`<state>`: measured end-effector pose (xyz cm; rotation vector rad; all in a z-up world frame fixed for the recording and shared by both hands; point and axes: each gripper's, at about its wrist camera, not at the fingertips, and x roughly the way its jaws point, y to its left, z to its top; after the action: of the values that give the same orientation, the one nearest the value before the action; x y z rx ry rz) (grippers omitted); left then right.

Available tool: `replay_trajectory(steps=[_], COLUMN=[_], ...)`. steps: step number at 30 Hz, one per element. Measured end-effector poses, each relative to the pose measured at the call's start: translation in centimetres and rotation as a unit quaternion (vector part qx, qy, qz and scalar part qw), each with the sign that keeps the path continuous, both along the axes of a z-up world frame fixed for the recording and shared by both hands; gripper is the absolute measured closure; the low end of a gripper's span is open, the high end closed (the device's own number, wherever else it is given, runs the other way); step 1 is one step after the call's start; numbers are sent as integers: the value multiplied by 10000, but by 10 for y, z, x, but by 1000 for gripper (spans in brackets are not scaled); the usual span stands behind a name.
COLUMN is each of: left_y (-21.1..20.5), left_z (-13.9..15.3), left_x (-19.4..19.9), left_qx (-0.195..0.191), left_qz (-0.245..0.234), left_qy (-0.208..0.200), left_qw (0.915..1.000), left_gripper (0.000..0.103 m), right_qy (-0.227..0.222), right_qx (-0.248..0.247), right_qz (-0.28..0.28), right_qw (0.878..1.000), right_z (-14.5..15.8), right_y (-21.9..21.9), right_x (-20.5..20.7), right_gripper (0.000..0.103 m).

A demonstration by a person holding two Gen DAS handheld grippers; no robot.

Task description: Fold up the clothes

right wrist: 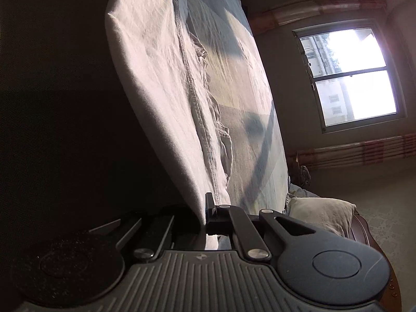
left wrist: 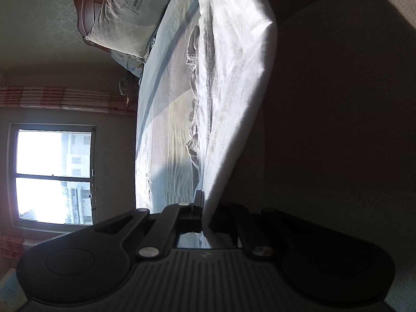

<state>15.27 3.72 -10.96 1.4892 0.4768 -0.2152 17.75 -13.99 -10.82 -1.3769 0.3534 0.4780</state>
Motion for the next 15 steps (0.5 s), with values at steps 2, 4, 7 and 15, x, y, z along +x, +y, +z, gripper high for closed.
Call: replay_trajectory(steps=[2,4,7,15], left_y=[-1,-3,-5,-14], left_z=[3,6,7,16], left_x=[-9,-17,-33,-78], left_qx=[20,29,81,43], left_qz=[-28,-41,-80,-160], left_qy=[15,26,77,190], left_qw=[10000,10000,9999,9997], left_gripper=[103,103,103,103], right_qy=[11,30,83,332], right_qx=[-54,-79,-86,-187], right_qz=[42,66,81,78], right_qw=[10000,9999,9999,9992], right_z=[3,6,11,20], right_y=[-6,-10,-10,-19], right_x=[-3,-9,-22,-49], right_gripper=[98,98,98,98])
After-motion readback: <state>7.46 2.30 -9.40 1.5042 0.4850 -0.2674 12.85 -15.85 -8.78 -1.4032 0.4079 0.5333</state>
